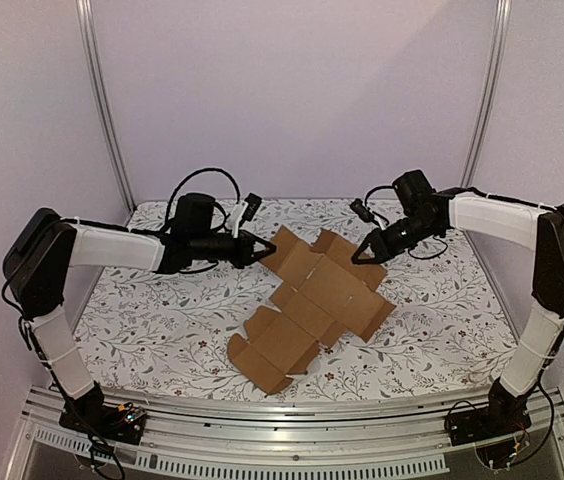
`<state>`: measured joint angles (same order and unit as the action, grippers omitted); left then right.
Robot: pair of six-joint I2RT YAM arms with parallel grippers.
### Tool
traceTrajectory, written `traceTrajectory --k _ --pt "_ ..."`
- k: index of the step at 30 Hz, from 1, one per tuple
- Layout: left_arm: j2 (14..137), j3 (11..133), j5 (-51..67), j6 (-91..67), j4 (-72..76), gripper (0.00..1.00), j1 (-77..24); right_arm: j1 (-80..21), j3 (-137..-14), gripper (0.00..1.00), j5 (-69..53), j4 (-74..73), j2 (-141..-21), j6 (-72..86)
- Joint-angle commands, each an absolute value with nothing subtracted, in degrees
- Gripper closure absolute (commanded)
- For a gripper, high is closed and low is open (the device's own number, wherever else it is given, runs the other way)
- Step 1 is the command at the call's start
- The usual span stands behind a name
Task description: Fold the paper box
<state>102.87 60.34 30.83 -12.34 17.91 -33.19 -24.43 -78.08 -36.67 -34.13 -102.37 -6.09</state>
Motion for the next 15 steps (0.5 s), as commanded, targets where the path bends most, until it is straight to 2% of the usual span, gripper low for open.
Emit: traceTrajectory --k 1,3,8,15 --pt "100.78 60.04 27.73 -13.83 14.15 0.96 -32.43 -26.59 -76.02 1.00 -32.00 -34.51 -98.23 -7.54" --pt "99.80 59.92 26.36 -14.44 12.97 0.92 -32.43 -27.42 -74.91 1.00 -31.27 -34.10 -97.02 -8.46" --pt "96.96 58.93 22.55 -16.10 10.89 0.71 -32.43 -31.14 -72.47 1.00 -27.09 -33.29 -94.27 -13.92" --pt "92.06 60.20 20.10 -17.68 4.10 0.57 -33.06 -36.78 -71.98 1.00 -13.51 -31.69 -93.55 -19.35"
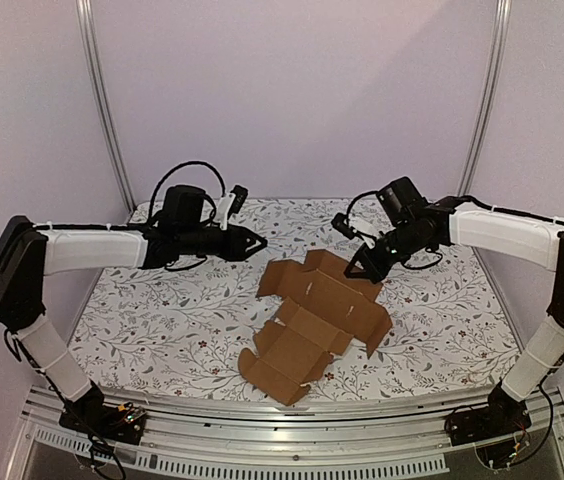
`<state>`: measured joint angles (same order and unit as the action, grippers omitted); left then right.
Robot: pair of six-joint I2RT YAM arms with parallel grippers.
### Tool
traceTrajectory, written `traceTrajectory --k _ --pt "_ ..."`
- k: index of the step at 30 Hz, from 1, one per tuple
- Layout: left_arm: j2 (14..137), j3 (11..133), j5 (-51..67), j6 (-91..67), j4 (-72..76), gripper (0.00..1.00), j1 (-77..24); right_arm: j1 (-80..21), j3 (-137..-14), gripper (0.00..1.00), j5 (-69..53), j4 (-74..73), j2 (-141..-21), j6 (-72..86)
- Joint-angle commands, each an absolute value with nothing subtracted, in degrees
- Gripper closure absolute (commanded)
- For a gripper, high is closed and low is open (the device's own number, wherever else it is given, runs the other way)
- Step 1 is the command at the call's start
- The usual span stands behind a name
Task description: Fold the paper box
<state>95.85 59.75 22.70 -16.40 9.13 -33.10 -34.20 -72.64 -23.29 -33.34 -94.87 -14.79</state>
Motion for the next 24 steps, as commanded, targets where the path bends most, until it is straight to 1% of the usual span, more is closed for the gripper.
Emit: traceTrajectory --k 1,8,12,16,22,24 --pt "91.08 60.36 19.37 -17.92 3.33 0.56 -33.39 -37.69 -71.92 1.00 -11.64 -31.28 -93.59 -20.22" --pt "87.84 64.85 20.12 -18.80 -4.74 0.55 -37.33 -43.72 -70.07 1.00 2.09 -27.00 -93.91 -23.67" --pt "89.09 66.13 21.93 -22.31 -5.35 0.56 -39.09 -47.03 -67.72 1.00 8.77 -22.47 -93.27 -25.12" --pt "93.78 69.53 23.11 -25.89 -7.35 0.75 -40.59 -50.15 -66.38 1.00 14.20 -19.38 -92.67 -26.66" --pt "99.28 72.16 21.22 -29.59 -8.46 0.98 -41.04 -52.29 -64.61 1.00 16.13 -16.62 -90.96 -26.65" --pt "101.22 73.38 22.14 -30.54 -8.90 1.00 -41.27 -52.67 -64.05 1.00 16.67 -16.13 -90.58 -26.58"
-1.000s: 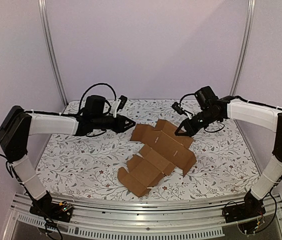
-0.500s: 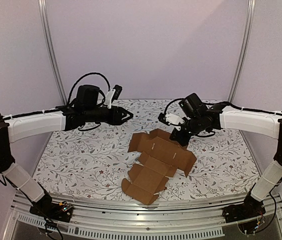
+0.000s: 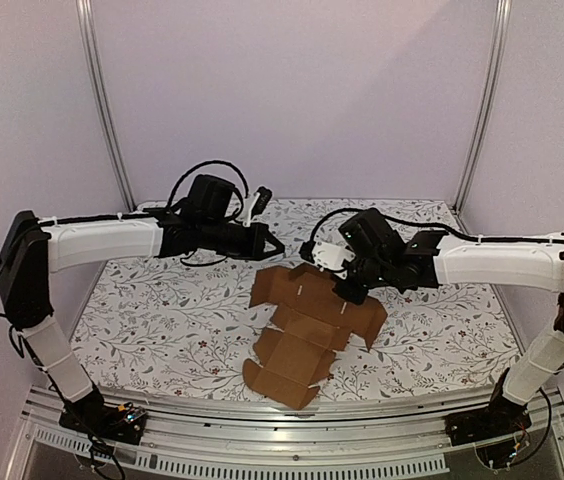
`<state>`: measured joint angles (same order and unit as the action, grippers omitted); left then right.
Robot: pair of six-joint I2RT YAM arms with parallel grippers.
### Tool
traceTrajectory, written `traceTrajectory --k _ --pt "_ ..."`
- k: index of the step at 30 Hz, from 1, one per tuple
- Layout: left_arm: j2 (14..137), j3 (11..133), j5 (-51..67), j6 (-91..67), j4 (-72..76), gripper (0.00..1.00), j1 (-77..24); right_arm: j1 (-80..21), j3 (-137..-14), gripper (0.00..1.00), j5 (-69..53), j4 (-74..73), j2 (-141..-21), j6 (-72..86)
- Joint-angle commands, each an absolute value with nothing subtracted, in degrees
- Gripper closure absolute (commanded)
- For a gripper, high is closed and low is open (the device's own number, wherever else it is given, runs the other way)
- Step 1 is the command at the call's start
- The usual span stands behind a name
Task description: Fold the paper box
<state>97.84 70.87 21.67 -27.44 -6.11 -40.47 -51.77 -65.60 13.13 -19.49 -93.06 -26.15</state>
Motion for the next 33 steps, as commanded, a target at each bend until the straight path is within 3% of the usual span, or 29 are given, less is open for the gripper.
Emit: traceTrajectory --k 1,33 --pt "102.04 74.00 22.50 -30.60 -9.25 1.00 -41.49 -52.76 -63.81 1.00 16.90 -15.87 -90.41 -26.31" --pt "109.84 84.68 24.18 -26.95 -18.11 1.00 -47.72 -54.41 -62.65 1.00 18.37 -12.80 -89.83 -23.66"
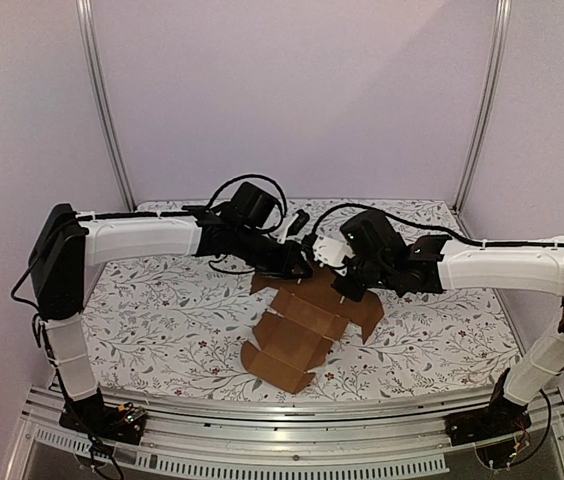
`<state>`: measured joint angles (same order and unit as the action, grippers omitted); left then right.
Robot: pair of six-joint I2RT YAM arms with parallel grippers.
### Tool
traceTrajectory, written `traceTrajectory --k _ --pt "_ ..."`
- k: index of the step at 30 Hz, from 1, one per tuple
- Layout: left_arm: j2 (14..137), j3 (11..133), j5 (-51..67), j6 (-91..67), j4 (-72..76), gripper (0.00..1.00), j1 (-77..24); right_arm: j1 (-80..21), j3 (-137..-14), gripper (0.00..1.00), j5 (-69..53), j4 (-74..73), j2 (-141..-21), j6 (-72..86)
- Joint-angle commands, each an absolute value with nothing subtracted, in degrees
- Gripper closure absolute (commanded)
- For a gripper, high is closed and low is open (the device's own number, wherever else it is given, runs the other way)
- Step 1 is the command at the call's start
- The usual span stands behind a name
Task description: Fold the paper box
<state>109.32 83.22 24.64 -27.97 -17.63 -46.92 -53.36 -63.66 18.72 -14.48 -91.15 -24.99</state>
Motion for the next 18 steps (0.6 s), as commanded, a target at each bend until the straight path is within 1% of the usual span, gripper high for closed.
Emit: traceTrajectory --k 1,10,18 --pt "109.79 84.69 23.92 -26.84 -18.15 1.00 -47.72 -54.41 -62.54 1.00 18.41 -12.83 -89.76 -23.64" --pt "109.06 84.71 17.94 -23.96 -22.59 1.00 -47.72 -54.38 -62.49 1.00 22.94 -12.82 -90.13 -23.13" --pt "104.44 78.65 11.91 -22.14 -24.16 1.00 -47.73 -53.98 -61.62 1.00 23.19 -13.42 -90.15 -22.16"
